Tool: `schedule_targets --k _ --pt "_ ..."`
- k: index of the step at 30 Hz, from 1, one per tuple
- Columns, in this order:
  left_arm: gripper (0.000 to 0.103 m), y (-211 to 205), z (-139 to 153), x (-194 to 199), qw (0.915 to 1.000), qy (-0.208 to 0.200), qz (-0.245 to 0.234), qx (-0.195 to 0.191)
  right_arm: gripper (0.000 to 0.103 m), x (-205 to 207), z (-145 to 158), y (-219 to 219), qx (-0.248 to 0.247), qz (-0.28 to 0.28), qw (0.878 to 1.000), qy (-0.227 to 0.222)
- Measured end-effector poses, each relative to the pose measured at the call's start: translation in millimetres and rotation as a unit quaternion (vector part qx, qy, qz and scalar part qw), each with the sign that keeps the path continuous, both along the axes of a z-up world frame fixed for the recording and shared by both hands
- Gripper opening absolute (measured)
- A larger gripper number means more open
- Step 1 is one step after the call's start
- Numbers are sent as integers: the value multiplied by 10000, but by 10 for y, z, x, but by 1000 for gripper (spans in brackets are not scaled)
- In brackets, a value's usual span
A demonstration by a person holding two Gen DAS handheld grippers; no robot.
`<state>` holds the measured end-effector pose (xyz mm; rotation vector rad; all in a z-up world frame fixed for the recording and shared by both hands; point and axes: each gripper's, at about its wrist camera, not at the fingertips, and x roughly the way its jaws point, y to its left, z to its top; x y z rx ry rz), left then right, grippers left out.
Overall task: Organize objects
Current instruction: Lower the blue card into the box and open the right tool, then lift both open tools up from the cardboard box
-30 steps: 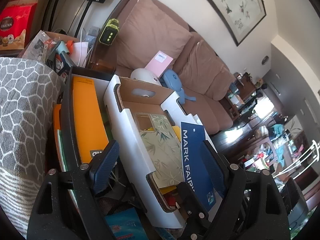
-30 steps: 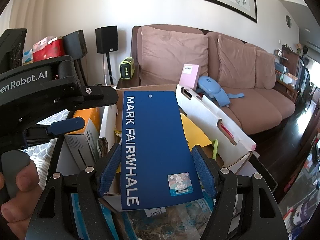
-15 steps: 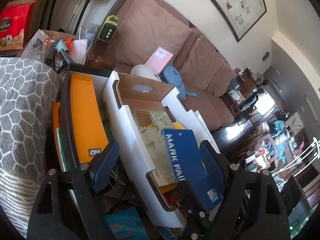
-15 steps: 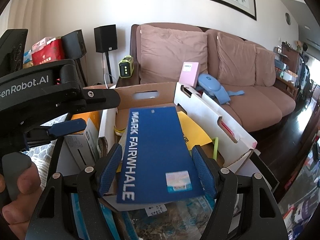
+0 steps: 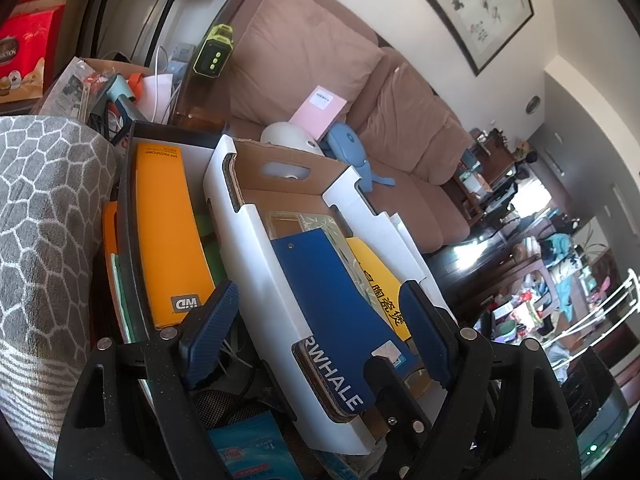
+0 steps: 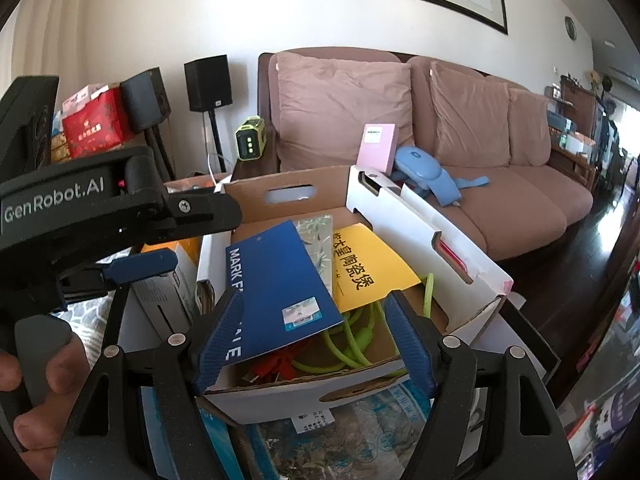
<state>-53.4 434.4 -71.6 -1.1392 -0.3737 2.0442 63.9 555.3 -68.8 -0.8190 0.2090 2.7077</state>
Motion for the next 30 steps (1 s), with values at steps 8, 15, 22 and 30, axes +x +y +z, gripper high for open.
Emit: schedule_targets --k 8,15,22,30 --pt "80 33 14 21 9999 46 -26 -107 75 210 83 326 -542 -569 9959 455" --pt "80 36 16 28 9998 66 -40 -160 76 317 51 588 -1061 -978 9882 510" --pt "80 -16 56 39 9997 86 -62 -218 68 360 114 548 -1048 -925 9882 629" --pt "80 -487 417 177 9975 388 -407 -438 34 279 78 456 -864 -600 9929 548"
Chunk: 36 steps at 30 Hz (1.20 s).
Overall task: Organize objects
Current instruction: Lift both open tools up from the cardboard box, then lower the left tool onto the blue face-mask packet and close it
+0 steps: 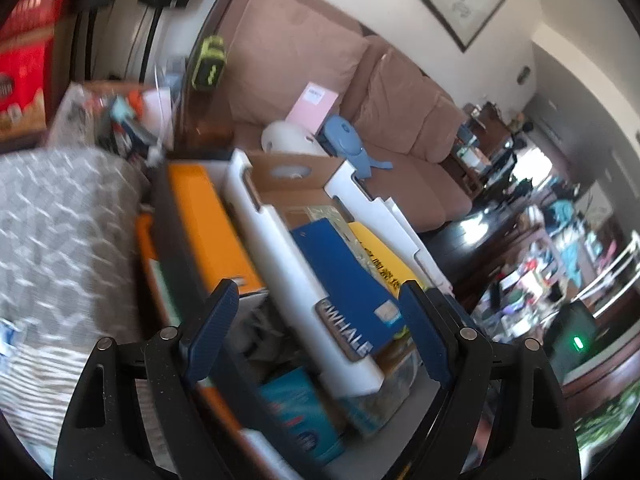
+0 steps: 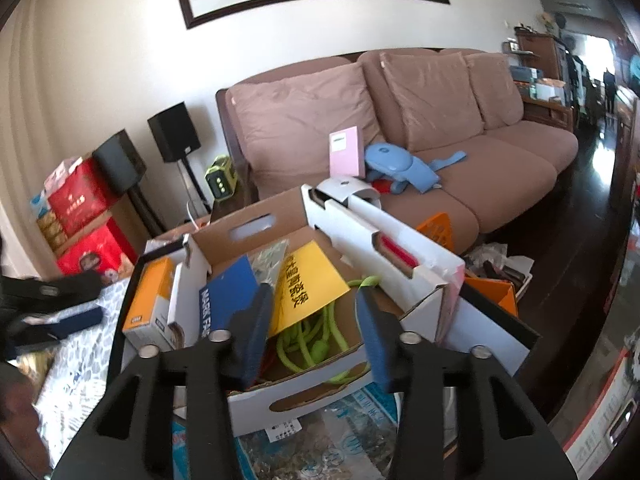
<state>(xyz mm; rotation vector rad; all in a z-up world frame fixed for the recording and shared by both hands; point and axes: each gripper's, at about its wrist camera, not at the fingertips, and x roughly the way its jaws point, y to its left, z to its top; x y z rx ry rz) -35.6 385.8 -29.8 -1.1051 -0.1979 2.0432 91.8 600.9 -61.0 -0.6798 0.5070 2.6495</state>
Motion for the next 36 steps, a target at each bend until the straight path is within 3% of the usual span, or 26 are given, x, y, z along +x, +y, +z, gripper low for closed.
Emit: schedule_targets --k 4,9,11,14,16,18,21,25,32,36 --pt "80 -520 216 70 9980 510 131 -336 26 -6 30 -67 60 113 9999 30" --pt "80 -1387 222 91 9888 856 785 -942 26 1 201 -296 54 407 9990 168" --pt "81 -1810 154 93 9827 757 1176 -1213 26 -17 271 -465 145 572 9981 153" --pt "88 -2573 -27 123 9719 199 1962 -1282 41 -58 387 -831 328 878 9955 111" --pt "93 -3153 -195 208 9526 -113 2748 -1302 64 -85 438 -1073 489 1056 9931 106" --pt "94 -3636 -371 271 9316 -419 3370 -1299 75 -116 458 -1364 622 1304 9895 54" --pt "94 -4240 -594 204 8889 -977 4304 -1232 82 -167 417 -1795 724 1722 9824 -81" --pt "95 -4454 -694 123 8668 -861 4632 -1633 84 -246 288 -2279 728 2125 9739 -319" --pt "95 -4461 -1116 15 8579 -1092 4540 -2145 86 -341 160 -2728 534 2430 9672 -510" --pt "97 -4493 -1171 14 8496 -906 4581 -2450 87 -405 152 -2804 478 2433 9675 -488"
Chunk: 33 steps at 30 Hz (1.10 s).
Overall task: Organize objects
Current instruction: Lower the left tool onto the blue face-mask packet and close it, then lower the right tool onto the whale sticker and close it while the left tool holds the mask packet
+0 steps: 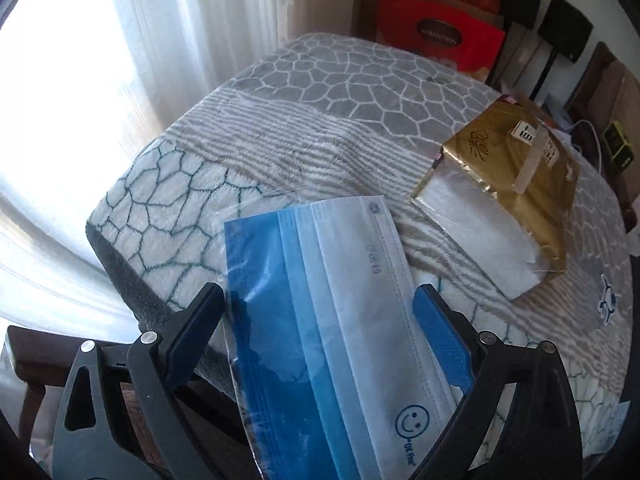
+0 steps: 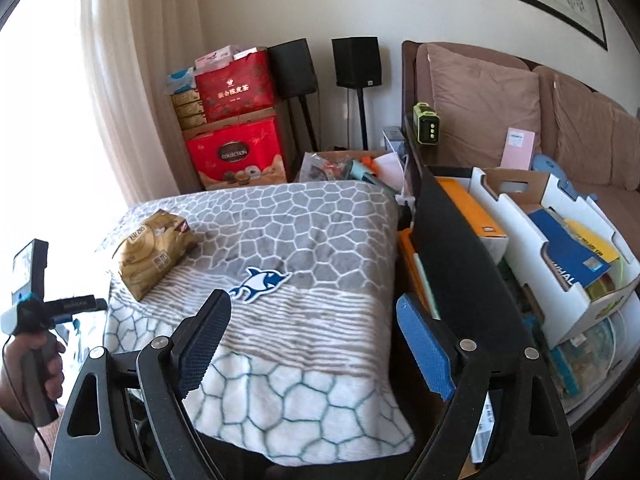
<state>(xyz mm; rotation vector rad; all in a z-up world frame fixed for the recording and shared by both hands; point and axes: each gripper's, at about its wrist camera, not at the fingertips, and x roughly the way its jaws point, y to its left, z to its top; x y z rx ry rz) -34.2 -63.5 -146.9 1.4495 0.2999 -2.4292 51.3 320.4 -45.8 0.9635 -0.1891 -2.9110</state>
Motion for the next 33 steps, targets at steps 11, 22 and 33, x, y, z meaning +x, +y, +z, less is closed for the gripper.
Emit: schedule_targets --k 11,22,33 --pt "103 -29 -47 12 9995 295 -68 -66 87 -258 -287 -236 -86 129 9991 -406" --pt "33 -64 76 -21 9973 601 -289 313 87 -443 -362 -457 62 330 9978 -563" --pt "9 -239 226 -57 9898 905 -485 985 87 -606 -584 -545 118 472 9943 -952"
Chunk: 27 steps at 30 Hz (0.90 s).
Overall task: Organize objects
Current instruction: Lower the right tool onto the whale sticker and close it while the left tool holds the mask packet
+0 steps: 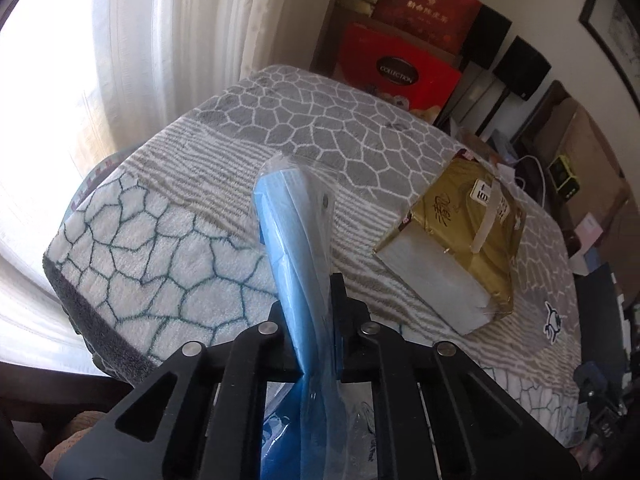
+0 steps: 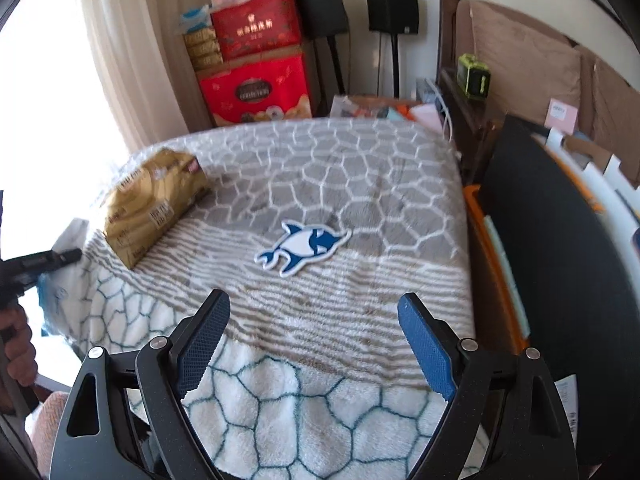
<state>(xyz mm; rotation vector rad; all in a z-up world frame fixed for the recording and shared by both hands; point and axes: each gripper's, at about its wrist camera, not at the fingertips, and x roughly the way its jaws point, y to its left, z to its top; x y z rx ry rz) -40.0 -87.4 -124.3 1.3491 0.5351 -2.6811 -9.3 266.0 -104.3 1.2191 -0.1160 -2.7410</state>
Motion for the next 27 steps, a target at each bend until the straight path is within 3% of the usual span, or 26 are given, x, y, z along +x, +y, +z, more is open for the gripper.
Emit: schedule_targets --k 3,7,18,27 --pt "9 -62 65 -7 9999 141 -12 79 88 -66 -44 -68 -7 276 9996 31" --pt "9 -92 118 -16 9995 299 -81 78 103 -229 -78 -162 41 616 9981 70" --pt "9 -57 102 -12 9990 372 -228 40 102 -812 -283 -238 752 770 9931 -474" --pt "9 -7 134 -6 9987 421 -273 -2 98 -869 -329 -240 723 956 9917 -474"
